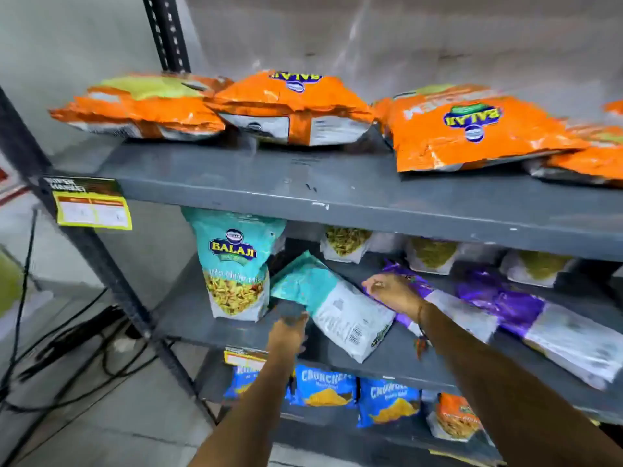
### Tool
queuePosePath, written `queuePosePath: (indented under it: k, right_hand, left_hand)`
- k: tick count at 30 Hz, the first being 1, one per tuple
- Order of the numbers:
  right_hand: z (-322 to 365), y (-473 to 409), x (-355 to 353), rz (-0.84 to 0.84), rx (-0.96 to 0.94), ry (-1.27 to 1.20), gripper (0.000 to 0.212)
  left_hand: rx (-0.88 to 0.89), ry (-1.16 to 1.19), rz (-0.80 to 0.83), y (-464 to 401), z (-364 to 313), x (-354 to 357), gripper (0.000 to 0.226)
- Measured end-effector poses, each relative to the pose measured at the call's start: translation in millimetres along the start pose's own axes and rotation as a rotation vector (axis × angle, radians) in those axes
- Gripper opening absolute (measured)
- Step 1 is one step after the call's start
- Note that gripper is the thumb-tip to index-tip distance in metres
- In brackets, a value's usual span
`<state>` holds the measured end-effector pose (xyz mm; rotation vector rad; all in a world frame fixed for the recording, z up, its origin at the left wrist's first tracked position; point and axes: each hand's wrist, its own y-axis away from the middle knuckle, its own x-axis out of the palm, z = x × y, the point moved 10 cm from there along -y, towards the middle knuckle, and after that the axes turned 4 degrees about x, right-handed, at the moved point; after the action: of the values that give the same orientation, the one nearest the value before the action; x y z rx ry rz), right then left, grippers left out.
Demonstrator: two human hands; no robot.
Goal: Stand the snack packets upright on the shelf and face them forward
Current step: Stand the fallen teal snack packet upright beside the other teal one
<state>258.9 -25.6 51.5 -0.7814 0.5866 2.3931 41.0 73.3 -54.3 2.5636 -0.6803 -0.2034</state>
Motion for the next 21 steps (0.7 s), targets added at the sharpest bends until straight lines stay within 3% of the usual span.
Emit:
queuePosePath:
  k: [6,10,13,17,21]
  right_hand:
    - [-11.9,-57.8,22.7,0.023,0.103,0.094,0.03]
    - [-21.0,-77.6,40.1,0.112,0.138,0.159,0.022]
    - [-23.5,-86.1,45.4,0.145,0.16,0.164,0.022]
    - [-26.9,-94.5,45.8,0.149,0.168,0.191,0.042]
    - [-27.2,-95.3,36.7,0.064,0.155,0.127,0.016]
  left_hand:
    - [0.03,-0.214,-0.149,-27.0,-8.0,6.5,0.053]
    - [0.087,-0.284,-0.253,-31.5,-15.7,-1.5,0.055]
    - [0.117,-0.197,-0.309,-31.5,-13.3,-2.9,0.046]
    - [0.09,-0.005,-0.348,-28.2,-2.5,-0.9,0.027]
    - [0.066,0.091,-0.376,-27.7,-0.2,-4.2,0.021]
